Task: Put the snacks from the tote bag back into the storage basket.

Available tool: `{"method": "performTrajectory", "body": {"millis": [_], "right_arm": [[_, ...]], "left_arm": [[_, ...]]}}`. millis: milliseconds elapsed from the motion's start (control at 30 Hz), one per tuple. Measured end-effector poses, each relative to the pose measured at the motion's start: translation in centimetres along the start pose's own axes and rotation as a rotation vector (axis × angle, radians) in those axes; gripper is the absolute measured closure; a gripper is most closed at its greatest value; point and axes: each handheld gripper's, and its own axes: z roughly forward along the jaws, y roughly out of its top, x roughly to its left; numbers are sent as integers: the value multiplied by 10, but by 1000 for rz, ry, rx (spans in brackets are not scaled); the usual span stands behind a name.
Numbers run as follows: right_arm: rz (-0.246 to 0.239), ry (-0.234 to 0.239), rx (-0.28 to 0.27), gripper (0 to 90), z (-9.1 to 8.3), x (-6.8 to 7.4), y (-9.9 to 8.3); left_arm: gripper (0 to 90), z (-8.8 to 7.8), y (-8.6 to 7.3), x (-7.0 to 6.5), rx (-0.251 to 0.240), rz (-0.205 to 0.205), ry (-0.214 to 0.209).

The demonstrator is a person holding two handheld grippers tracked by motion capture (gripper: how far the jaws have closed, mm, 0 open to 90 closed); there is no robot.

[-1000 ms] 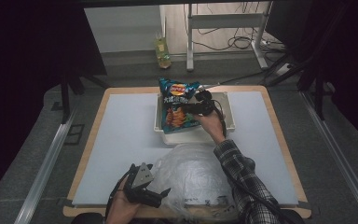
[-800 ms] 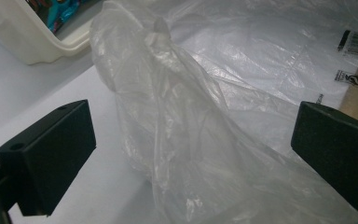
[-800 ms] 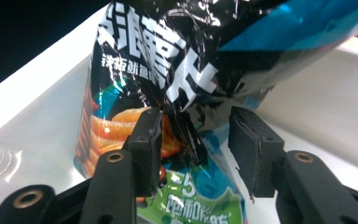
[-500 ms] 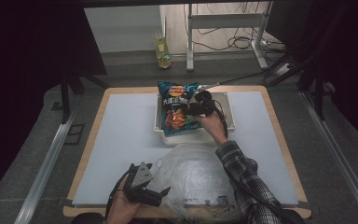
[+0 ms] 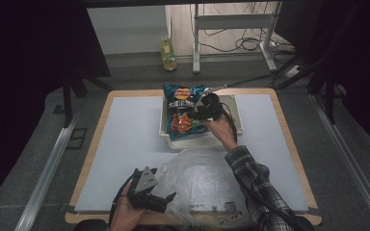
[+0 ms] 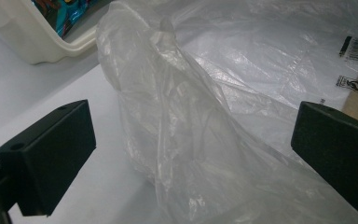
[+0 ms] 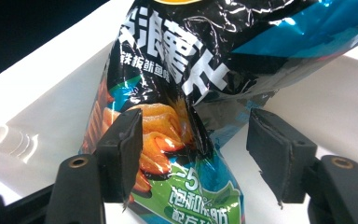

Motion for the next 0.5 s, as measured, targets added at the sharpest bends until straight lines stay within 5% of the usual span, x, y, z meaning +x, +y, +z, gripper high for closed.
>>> {"method": "performTrajectory", "body": {"millis": [500], "right_arm": [[-90, -52, 46, 277, -9, 8, -2]], "left_arm": [[0, 1, 0, 0, -3, 9, -8]]}}
